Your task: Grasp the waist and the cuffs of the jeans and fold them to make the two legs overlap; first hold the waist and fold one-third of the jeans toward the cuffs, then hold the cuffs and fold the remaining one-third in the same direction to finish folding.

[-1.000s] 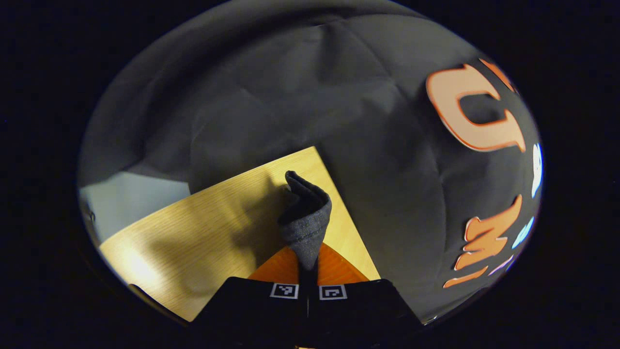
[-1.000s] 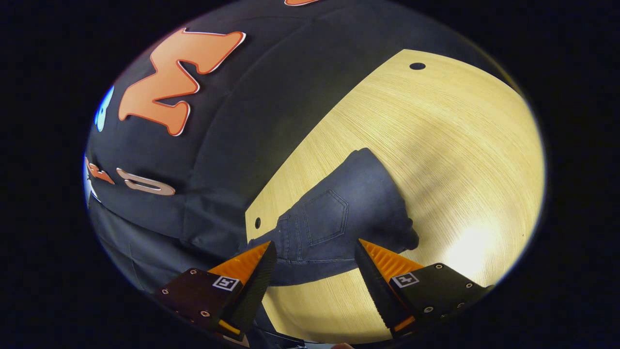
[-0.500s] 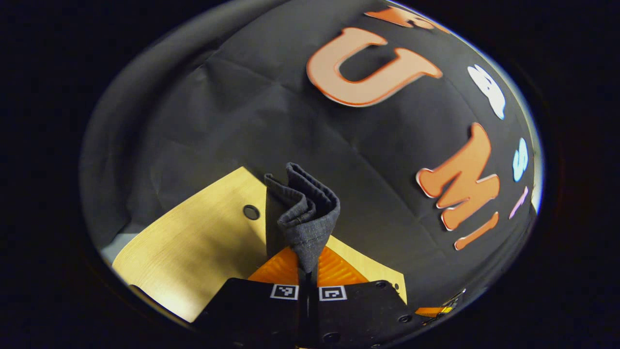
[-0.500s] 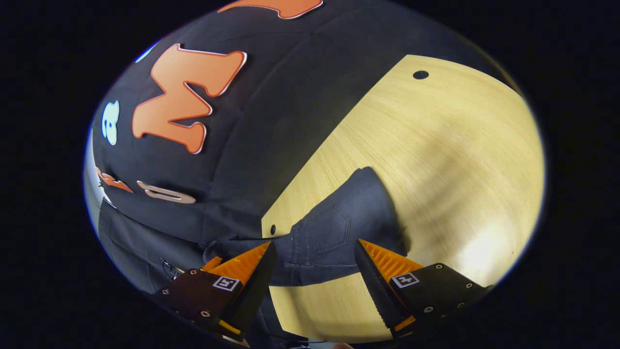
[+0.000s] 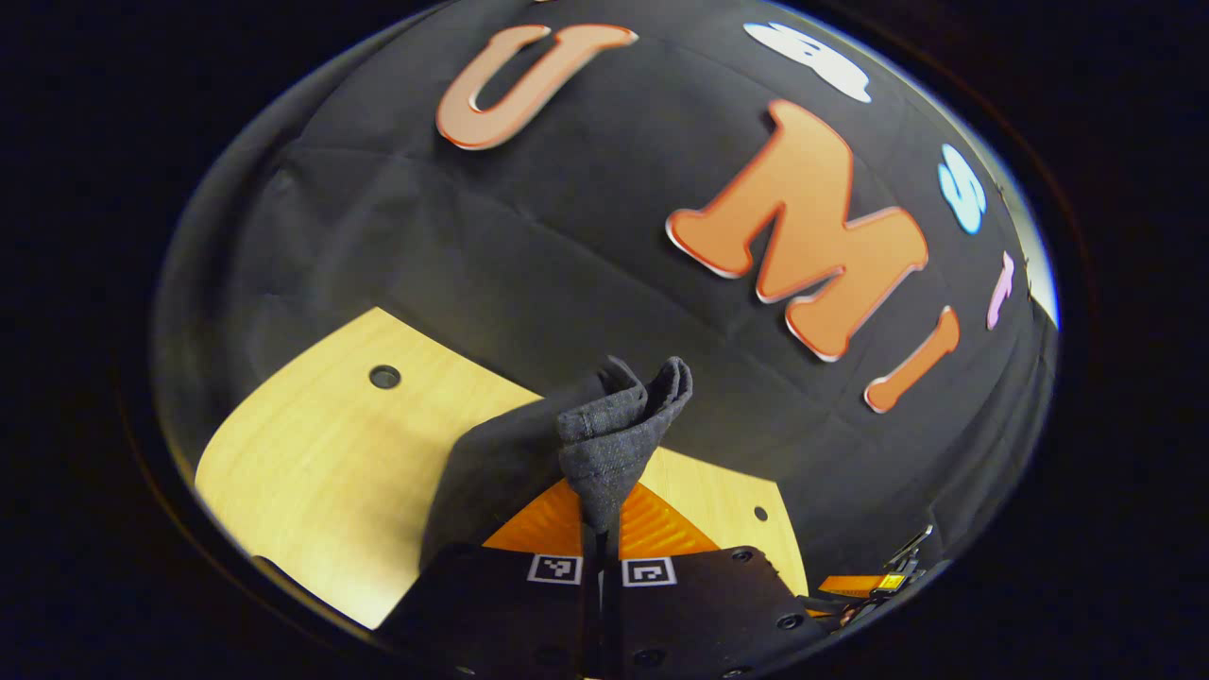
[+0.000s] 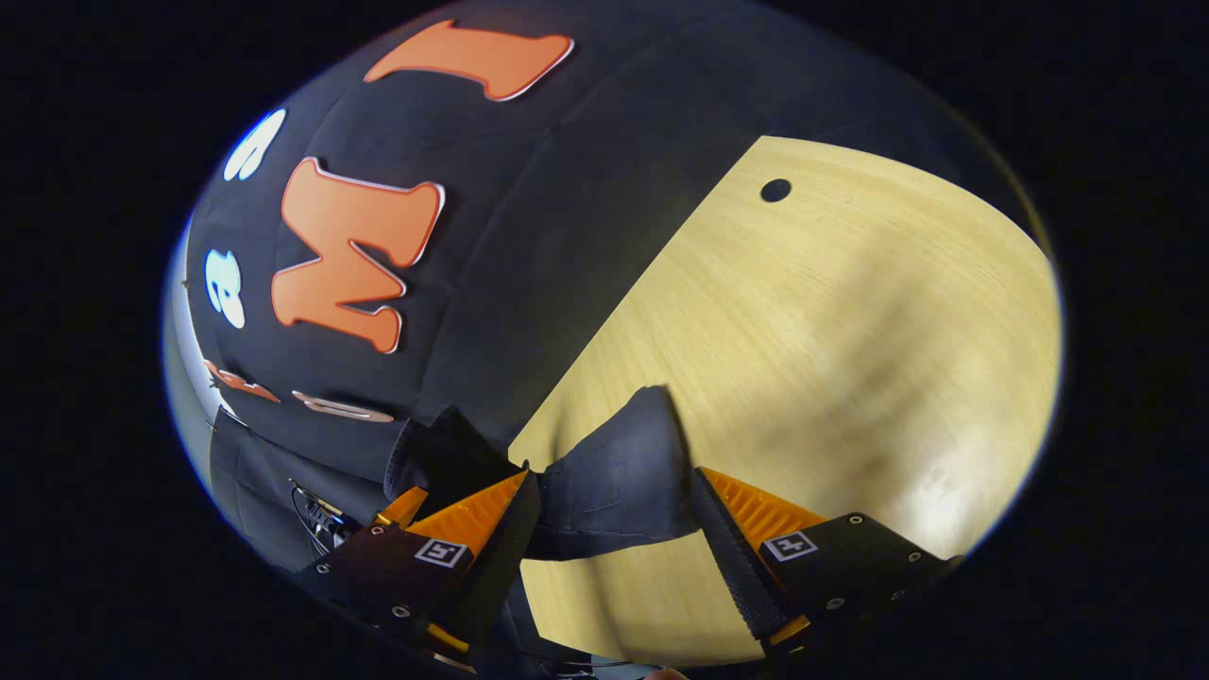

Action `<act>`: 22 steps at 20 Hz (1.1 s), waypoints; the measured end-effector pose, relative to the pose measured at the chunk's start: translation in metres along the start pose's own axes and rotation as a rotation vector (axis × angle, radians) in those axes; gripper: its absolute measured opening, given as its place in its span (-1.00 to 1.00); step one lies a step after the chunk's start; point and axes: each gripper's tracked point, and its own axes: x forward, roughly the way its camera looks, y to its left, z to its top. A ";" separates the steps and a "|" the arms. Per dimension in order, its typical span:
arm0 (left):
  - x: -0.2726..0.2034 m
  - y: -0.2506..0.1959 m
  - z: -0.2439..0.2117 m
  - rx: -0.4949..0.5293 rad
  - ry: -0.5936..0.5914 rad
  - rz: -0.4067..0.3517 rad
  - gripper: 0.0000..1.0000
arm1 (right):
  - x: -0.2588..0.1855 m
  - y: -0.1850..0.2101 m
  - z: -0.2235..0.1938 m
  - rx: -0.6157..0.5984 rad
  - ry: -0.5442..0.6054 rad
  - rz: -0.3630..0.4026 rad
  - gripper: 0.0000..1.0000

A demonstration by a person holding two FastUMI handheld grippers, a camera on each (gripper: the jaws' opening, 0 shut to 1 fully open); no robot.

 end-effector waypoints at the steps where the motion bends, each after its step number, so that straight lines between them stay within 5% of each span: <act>1: 0.009 -0.014 -0.016 0.017 0.026 0.000 -0.97 | -0.006 -0.010 0.005 0.012 -0.003 -0.004 0.96; 6: 0.061 -0.055 -0.113 0.170 0.166 0.081 -0.97 | -0.028 -0.056 0.019 0.058 0.001 -0.028 0.96; 11: 0.076 -0.043 -0.174 0.363 0.248 0.230 -0.97 | -0.039 -0.068 0.027 0.065 -0.007 -0.030 0.96; 13: 0.076 -0.058 -0.195 0.320 0.287 0.188 -0.84 | -0.043 -0.067 0.028 0.068 -0.010 -0.021 0.95; 17: 0.070 -0.100 -0.218 0.289 0.332 0.064 1.00 | -0.045 -0.064 0.023 0.055 -0.009 -0.021 0.96; 22: 0.037 -0.133 -0.198 0.382 0.269 -0.028 0.96 | -0.049 -0.040 0.018 0.015 -0.018 -0.004 0.95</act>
